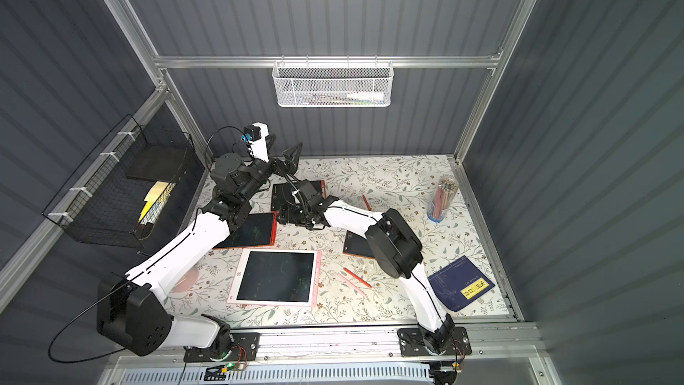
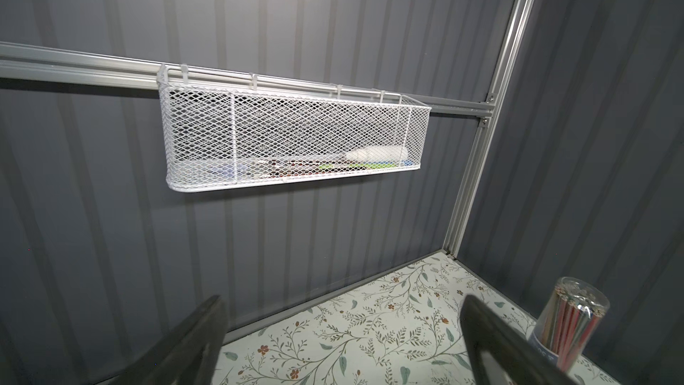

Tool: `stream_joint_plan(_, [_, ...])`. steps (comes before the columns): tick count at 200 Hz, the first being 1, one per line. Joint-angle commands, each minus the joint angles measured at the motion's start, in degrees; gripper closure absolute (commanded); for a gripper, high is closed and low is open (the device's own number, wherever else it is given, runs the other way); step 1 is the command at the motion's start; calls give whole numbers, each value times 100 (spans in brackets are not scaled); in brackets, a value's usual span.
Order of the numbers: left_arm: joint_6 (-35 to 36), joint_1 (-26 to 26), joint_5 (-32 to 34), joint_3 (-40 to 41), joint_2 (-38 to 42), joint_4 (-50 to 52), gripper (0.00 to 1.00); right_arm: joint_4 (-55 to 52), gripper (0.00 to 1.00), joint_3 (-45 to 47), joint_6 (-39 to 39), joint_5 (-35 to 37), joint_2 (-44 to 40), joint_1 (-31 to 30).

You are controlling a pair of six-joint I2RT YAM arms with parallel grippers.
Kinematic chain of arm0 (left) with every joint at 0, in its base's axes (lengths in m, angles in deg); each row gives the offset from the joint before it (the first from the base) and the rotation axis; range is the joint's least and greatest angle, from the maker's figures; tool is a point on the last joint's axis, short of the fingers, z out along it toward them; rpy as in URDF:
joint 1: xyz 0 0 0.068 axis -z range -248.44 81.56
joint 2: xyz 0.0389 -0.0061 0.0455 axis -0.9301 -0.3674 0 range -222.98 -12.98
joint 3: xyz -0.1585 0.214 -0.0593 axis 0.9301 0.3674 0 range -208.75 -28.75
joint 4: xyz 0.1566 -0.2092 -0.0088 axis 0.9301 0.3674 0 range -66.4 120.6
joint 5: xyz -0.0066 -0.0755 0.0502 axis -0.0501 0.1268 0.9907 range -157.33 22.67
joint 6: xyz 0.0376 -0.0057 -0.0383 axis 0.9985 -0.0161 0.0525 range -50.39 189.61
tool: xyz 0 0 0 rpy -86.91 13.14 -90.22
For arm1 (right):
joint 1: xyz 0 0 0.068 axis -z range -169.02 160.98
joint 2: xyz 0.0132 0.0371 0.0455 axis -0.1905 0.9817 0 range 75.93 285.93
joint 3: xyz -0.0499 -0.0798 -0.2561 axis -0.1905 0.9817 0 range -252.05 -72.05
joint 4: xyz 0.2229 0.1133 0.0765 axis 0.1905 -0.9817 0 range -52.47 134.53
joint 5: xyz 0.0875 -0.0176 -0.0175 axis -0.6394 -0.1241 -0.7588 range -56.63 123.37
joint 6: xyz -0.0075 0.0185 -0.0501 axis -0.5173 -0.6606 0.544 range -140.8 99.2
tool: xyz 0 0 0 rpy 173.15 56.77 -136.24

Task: Place the stylus back onto the writing tablet
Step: Move the writing tablet to the center of the board.

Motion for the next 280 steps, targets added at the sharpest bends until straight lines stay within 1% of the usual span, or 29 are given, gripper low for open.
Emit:
stream_joint_plan(1, [130,-14,-417,-59,85,-118,1,-864,18,449,709,660,-681,114])
stream_joint_plan(21, [112,-14,-691,-283,-39,-77,1,-1313,17,993,908,760,-1377,264])
stream_joint_plan(33, [127,-13,-1006,-478,-145,-53,1,-1649,17,1429,946,1058,-1830,350])
stream_joint_plan(40, [137,-14,-1040,-493,-196,-29,1,-1784,17,1697,938,1171,-2104,414])
stream_joint_plan(43, [138,-10,-1043,-696,-227,13,1,-1838,17,1815,915,1226,-2194,444])
stream_joint_plan(49, [130,-14,-980,-794,-272,98,1,-1909,17,2068,871,1325,-2465,518])
stream_joint_plan(69, [147,-6,-1039,-967,-416,169,1,-2002,15,2963,652,1484,-3335,819])
stream_joint_plan(86, [182,-6,-1269,-862,-437,109,1,-2130,13,3609,493,1713,-4035,1071])
stream_joint_plan(106, [99,-6,-1442,-608,-407,-100,1,-2232,13,4234,523,1825,-4703,1355])
stream_joint_plan(108, [85,-6,-1442,-448,-410,-111,1,-2236,13,4288,537,1833,-4764,1381])
stream_joint_plan(125, [123,-6,-1603,-411,-474,81,1,-2323,12,4647,524,1913,-5160,1602])
stream_joint_plan(137, [121,-6,-1615,-372,-466,49,1,-2389,11,4846,508,1948,-5245,1744])
stream_joint_plan(140, [124,-6,-1609,-369,-464,49,1,-2409,11,4888,493,1955,-5410,1783])
stream_joint_plan(171, [23,-6,-1550,-258,-449,-151,1,-2780,9,5154,194,2014,-5597,2165])
stream_joint_plan(186, [30,-6,-1580,-327,-547,-34,1,-2670,9,5393,336,2011,-5737,2263])
stream_joint_plan(204, [72,-6,-1508,-324,-460,75,1,-2415,9,5623,453,1820,-5799,2396])
stream_joint_plan(225, [70,-6,-1286,-237,-301,-3,1,-2502,9,5539,457,1854,-5715,2470])
stream_joint_plan(269, [94,-6,-1347,-257,-301,38,1,-2070,9,5589,419,1742,-5322,2569])
stream_joint_plan(280, [108,-6,-1289,-243,-271,49,1,-1953,9,5557,462,1757,-5001,2589])
